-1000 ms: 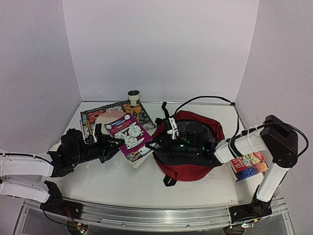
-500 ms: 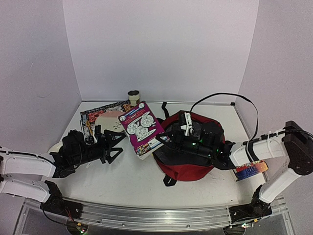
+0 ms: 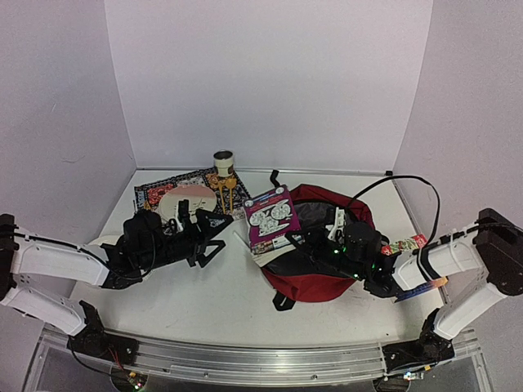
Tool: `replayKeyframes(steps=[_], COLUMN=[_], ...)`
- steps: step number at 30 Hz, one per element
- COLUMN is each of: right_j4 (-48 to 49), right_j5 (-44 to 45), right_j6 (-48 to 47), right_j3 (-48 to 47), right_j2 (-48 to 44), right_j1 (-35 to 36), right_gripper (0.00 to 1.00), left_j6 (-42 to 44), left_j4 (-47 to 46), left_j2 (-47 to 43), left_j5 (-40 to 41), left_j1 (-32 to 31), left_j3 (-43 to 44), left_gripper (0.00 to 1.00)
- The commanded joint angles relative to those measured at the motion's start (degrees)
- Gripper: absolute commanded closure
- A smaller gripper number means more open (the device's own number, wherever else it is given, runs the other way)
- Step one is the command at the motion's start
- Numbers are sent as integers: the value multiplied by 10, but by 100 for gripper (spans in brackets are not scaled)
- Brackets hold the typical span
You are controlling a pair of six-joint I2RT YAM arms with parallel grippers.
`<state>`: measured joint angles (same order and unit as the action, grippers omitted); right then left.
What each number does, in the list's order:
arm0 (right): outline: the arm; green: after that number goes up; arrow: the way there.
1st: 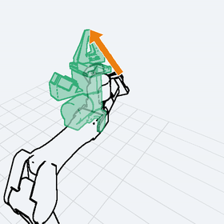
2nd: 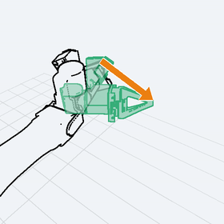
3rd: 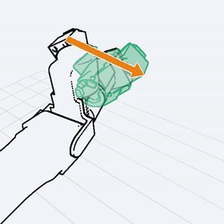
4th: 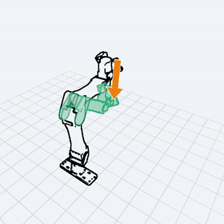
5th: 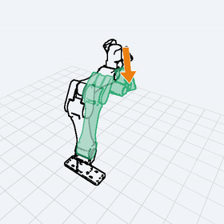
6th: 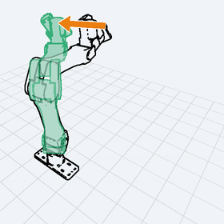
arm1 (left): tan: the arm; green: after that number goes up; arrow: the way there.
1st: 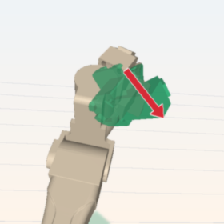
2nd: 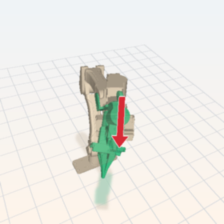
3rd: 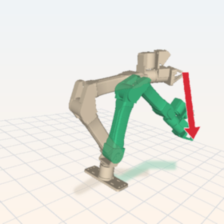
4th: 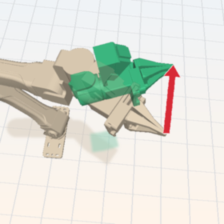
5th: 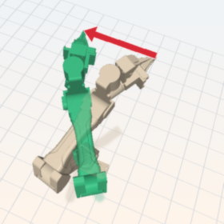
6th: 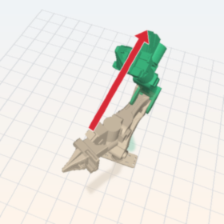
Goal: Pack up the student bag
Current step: Pass from the left arm to the right, then pass from the right arm to the left
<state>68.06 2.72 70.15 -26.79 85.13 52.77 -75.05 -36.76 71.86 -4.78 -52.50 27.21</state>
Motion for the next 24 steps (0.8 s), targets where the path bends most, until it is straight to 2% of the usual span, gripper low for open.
replayKeyframes(steps=[1,6,15,19,24], right_j4=[270,284,318,334,349], right_j5=[56,82,81,81,77], right_j6=[33,38,55,60,61], right_j3=[-11,-8,-16,-18,-23], right_j2=[-43,-61,-65,-60,-56], right_j1=[2,2,3,2,2], right_gripper=[100,100,100,100,100], left_j6=[-17,-38,-49,-51,-65], left_j4=[-45,-54,-126,-168,-176], left_j2=[37,75,184,211,236], left_j5=[54,73,7,-8,-13], left_j1=[-24,-34,-40,-46,-49], left_j3=[30,48,119,137,148], left_gripper=[0,0,0,0,1])
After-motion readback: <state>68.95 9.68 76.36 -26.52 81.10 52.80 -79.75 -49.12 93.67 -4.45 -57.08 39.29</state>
